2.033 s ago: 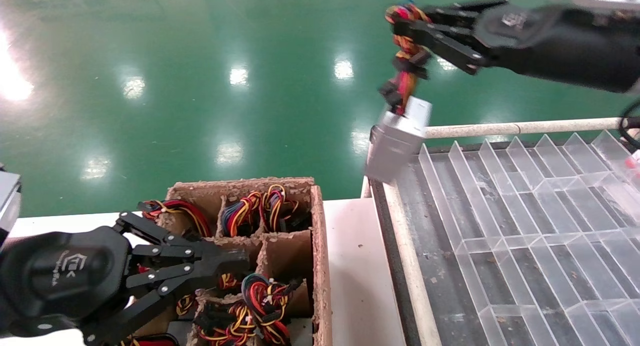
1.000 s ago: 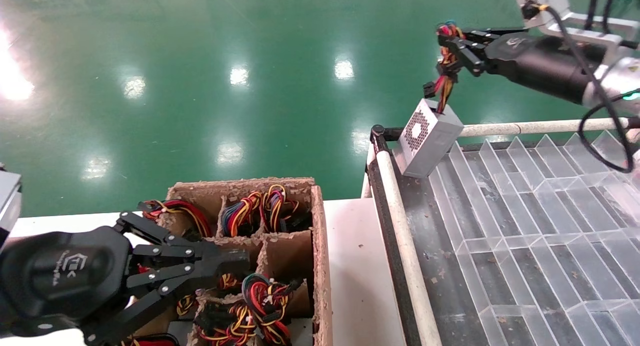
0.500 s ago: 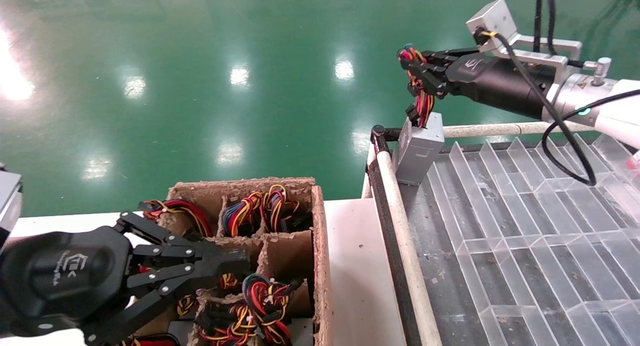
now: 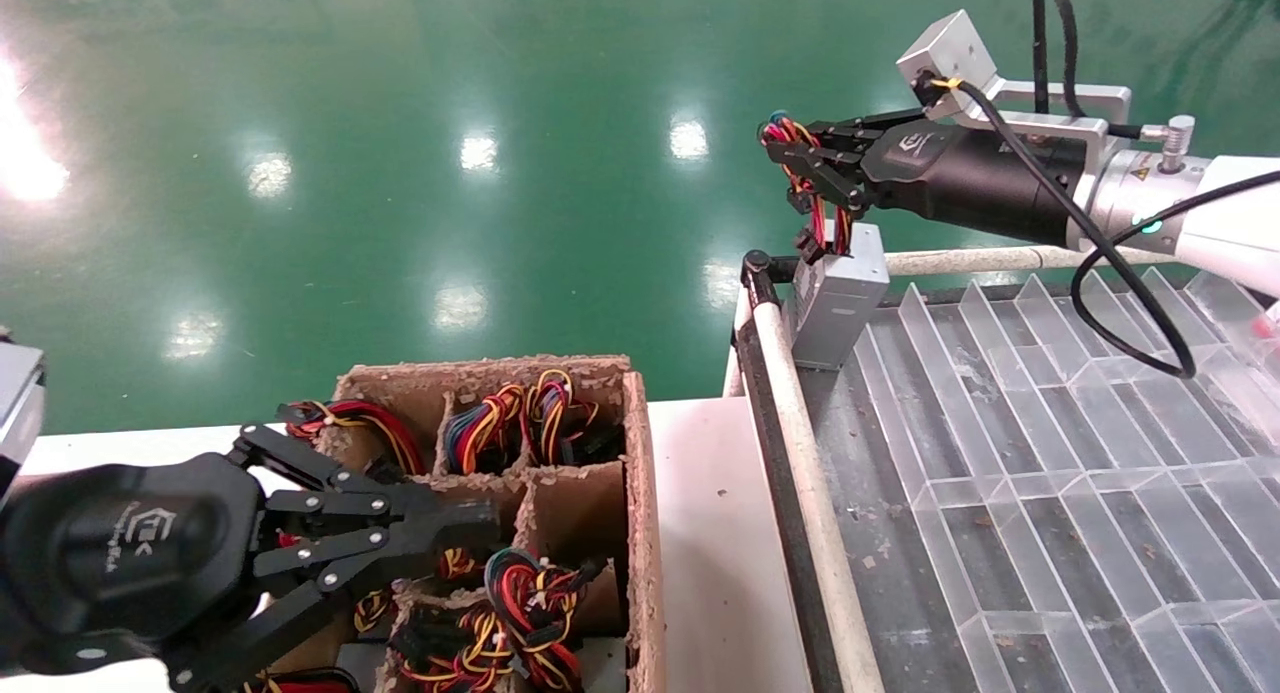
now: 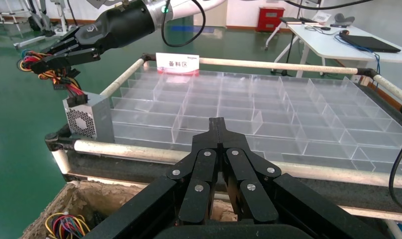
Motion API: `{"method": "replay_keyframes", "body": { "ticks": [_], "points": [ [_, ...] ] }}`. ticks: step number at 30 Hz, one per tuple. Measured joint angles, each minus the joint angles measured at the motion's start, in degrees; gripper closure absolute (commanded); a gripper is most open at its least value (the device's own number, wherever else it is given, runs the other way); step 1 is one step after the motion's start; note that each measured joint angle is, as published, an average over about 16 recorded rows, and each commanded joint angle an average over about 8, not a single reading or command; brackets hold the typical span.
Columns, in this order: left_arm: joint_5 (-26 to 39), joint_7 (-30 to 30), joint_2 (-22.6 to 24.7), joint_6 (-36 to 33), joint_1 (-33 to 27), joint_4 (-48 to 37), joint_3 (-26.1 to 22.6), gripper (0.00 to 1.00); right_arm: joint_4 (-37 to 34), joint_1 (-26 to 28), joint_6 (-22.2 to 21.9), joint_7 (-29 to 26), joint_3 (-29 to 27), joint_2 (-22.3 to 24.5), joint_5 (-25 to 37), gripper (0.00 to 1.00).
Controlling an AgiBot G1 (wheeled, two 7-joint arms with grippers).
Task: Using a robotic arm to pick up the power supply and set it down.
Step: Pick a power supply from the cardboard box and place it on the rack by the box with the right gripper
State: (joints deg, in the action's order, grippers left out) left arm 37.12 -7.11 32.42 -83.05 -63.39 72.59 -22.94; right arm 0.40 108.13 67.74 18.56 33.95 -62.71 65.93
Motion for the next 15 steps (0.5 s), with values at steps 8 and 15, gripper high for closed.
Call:
{"method": "replay_keyframes", "body": {
  "ticks": [8, 15],
  "points": [
    [0.0, 0.0, 0.0, 0.0, 0.0, 0.0, 0.0, 1.0, 0.0, 1.1, -0.5, -0.3, 1.1, -0.6, 1.6, 0.0],
    [0.0, 0.0, 0.0, 0.0, 0.0, 0.0, 0.0, 1.0, 0.3, 2.2, -1.1, -0.1, 1.8, -1.6, 2.7, 0.0]
  ]
}}
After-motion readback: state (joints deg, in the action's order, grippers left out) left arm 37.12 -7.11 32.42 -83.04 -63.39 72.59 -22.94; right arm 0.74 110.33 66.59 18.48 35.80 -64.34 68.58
